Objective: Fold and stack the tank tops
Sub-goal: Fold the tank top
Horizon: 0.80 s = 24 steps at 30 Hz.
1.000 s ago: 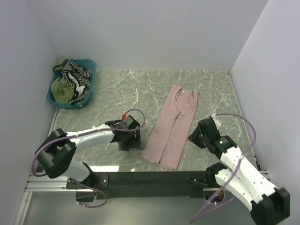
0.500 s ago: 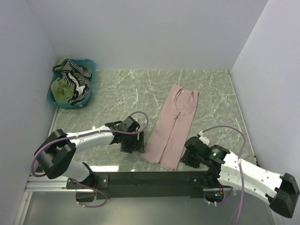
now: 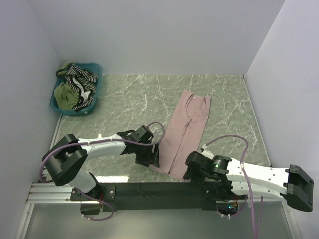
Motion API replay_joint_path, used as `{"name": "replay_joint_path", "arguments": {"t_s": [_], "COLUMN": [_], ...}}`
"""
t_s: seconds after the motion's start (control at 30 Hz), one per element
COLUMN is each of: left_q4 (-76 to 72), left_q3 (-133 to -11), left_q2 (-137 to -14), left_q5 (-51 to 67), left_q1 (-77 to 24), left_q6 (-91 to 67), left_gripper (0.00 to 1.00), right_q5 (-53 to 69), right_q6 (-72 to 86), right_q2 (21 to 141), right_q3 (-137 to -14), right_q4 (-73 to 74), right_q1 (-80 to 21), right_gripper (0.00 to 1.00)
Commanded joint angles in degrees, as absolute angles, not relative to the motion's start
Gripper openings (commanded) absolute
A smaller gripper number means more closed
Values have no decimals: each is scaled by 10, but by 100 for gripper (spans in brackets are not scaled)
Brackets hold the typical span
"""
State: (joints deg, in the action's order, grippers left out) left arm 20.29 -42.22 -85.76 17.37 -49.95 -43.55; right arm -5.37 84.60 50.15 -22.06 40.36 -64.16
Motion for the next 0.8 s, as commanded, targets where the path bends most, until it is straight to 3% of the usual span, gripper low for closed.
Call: {"name": "replay_joint_path", "arguments": {"t_s": [0.0, 0.33, 0.53, 0.63, 0.73, 0.77], "left_q4": [213, 211, 214, 219, 228, 237], "left_q3": [-408, -411, -417, -423, -429, -429], "left_q2": [-892, -901, -903, -898, -889, -884], "left_q5": [154, 146, 147, 143, 140, 135], "left_q1": [-503, -496, -496, -496, -496, -496], "left_q6": [-417, -422, -415, -412, -406, -404], "left_gripper": [72, 30, 4, 1, 1, 1], "right_q5": [-67, -69, -70, -74, -70, -70], "right_q6": [876, 881, 873, 868, 862, 859], "right_q2": [518, 547, 573, 576, 572, 573], "right_q3": [-225, -227, -232, -236, -237, -241], "right_q4": [374, 357, 348, 354, 352, 358], "right_q1": [-651, -659, -663, -663, -663, -663], "right_gripper": [52, 50, 40, 30, 12, 0]}}
